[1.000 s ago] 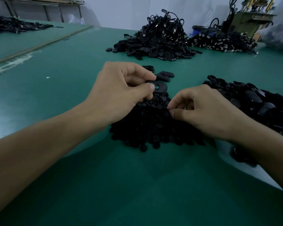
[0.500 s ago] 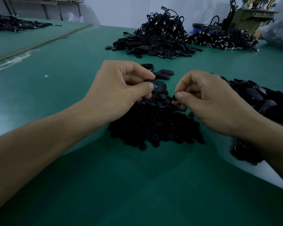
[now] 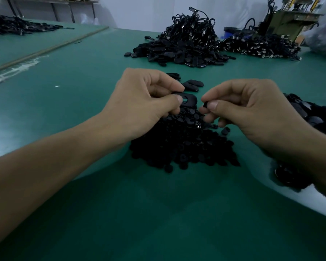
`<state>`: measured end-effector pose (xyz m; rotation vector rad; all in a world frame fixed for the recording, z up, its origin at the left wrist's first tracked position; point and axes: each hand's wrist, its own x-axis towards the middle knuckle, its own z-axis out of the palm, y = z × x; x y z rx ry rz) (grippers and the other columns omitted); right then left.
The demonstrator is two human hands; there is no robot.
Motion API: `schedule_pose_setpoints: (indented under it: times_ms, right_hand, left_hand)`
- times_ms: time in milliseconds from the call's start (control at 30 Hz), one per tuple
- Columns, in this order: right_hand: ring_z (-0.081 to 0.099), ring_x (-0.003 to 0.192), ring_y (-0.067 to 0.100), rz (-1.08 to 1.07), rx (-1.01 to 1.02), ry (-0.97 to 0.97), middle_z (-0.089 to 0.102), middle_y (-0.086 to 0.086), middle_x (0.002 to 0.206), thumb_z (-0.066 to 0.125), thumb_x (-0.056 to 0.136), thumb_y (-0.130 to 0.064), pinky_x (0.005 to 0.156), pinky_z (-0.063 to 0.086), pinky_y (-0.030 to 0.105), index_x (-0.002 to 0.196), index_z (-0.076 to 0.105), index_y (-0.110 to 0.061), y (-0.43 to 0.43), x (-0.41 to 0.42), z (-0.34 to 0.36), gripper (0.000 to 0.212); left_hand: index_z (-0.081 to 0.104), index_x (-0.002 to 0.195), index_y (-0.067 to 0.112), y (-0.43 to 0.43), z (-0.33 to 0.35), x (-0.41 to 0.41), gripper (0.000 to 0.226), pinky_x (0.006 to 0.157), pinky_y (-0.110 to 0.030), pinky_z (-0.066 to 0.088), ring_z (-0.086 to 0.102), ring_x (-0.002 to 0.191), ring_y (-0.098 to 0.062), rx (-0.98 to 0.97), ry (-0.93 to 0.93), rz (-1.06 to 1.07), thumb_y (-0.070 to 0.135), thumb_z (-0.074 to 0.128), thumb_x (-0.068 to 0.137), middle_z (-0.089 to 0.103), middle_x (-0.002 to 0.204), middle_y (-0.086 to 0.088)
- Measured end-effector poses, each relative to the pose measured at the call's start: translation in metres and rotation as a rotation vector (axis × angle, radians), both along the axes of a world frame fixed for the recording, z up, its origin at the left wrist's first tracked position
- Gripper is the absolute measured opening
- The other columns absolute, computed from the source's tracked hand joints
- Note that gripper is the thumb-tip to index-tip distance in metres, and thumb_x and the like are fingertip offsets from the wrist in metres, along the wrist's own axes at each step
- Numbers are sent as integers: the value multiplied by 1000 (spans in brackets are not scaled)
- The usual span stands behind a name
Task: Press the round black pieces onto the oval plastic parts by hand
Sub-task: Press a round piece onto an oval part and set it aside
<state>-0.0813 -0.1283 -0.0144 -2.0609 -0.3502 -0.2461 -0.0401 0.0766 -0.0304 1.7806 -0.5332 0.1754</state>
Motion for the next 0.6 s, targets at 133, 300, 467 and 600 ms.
schedule_pose_setpoints:
  times_ms: [133, 300, 467, 600]
  right_hand:
    - [70, 65, 10, -19, 13, -21, 75, -2, 76, 63, 96, -9, 56, 51, 16, 89, 70, -26, -1, 1, 0, 20]
    - [71, 68, 7, -27, 21, -89, 76, -3, 74, 72, 89, -9, 62, 53, 14, 85, 74, -24, 1, -1, 2, 16]
    - [74, 68, 10, -33, 62, -113, 76, -4, 75, 76, 86, -8, 62, 56, 16, 91, 72, -21, 5, -3, 2, 15]
    - [74, 68, 9, -53, 68, -152, 76, -5, 75, 78, 83, -7, 64, 56, 16, 87, 72, -22, 6, -3, 2, 16]
  left_hand:
    - [73, 85, 25, -1, 1, -1, 15, 63, -18, 54, 75, 71, -19, 10, 6, -14, 10, 77, 84, 76, 70, 1]
    - [73, 87, 22, -3, 3, -4, 15, 64, -19, 56, 75, 70, -17, 11, 13, -36, 7, 76, 86, 76, 71, 0]
    - [73, 85, 22, -4, 5, -6, 20, 69, -28, 62, 75, 74, -26, 6, 21, -33, 3, 77, 83, 76, 71, -1]
    - [73, 84, 23, -6, 4, -7, 21, 73, -32, 62, 74, 77, -31, 0, 28, -29, 3, 78, 82, 76, 71, -1]
